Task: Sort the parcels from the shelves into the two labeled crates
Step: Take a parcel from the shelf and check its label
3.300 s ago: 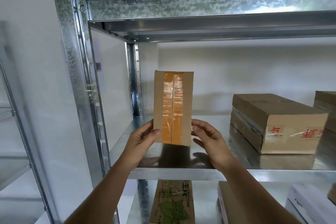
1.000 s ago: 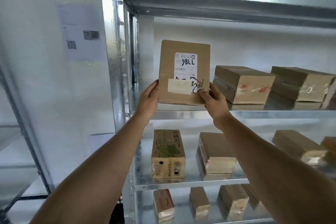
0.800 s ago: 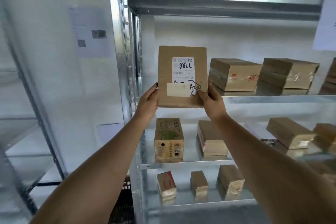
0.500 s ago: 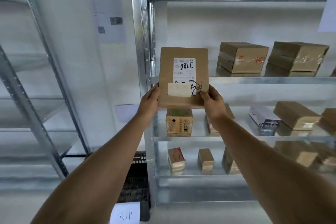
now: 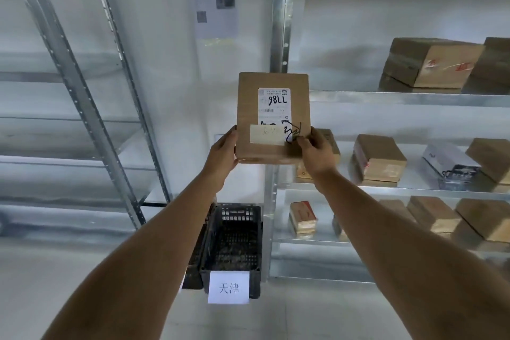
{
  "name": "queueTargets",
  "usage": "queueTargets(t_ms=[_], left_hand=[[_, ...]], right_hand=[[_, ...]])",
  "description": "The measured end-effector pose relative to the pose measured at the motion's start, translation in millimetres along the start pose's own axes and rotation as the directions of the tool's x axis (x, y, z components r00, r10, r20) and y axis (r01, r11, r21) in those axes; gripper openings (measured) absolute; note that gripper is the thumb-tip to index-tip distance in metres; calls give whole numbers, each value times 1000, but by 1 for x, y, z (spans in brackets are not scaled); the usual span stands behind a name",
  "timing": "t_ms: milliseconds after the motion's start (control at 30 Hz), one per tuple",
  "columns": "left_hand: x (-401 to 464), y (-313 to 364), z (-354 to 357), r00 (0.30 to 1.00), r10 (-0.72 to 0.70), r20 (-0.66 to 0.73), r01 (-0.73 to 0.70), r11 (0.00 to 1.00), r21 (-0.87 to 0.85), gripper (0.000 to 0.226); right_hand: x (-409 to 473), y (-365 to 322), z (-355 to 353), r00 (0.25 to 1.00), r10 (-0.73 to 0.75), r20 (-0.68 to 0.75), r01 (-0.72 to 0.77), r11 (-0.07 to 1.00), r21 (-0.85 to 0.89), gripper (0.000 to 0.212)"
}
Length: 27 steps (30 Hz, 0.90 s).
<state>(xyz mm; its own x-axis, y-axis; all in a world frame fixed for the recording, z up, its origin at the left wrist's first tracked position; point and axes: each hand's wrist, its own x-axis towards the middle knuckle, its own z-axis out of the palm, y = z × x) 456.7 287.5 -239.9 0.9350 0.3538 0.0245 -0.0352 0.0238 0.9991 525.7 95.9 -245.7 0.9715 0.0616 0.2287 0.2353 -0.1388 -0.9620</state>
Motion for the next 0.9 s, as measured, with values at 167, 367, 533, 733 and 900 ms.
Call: queueTargets(t_ms=[167,367,533,733,900], left_hand=[[22,-24,-87,998,-59,-15,59,997,57,41],[58,-63,-178,990,-144,-4,143,985,91,44],[104,-101,-229,982,-191,-6,190,976,110,43],[194,-151,-278,936,-340,-95,347,936,62,43],[265,-180,-312,890,-440,-122,450,891,65,44]], right_hand=[[-10,8,87,998,62,27,-62,998,5,34],[-13,40,183,984,172,43,-172,985,-9,27],[9,74,253,962,266,69,-263,964,-47,17],[72,127,337,928,356,107,-349,934,-83,29],[129,166,402,876,453,166,-432,889,-152,36]])
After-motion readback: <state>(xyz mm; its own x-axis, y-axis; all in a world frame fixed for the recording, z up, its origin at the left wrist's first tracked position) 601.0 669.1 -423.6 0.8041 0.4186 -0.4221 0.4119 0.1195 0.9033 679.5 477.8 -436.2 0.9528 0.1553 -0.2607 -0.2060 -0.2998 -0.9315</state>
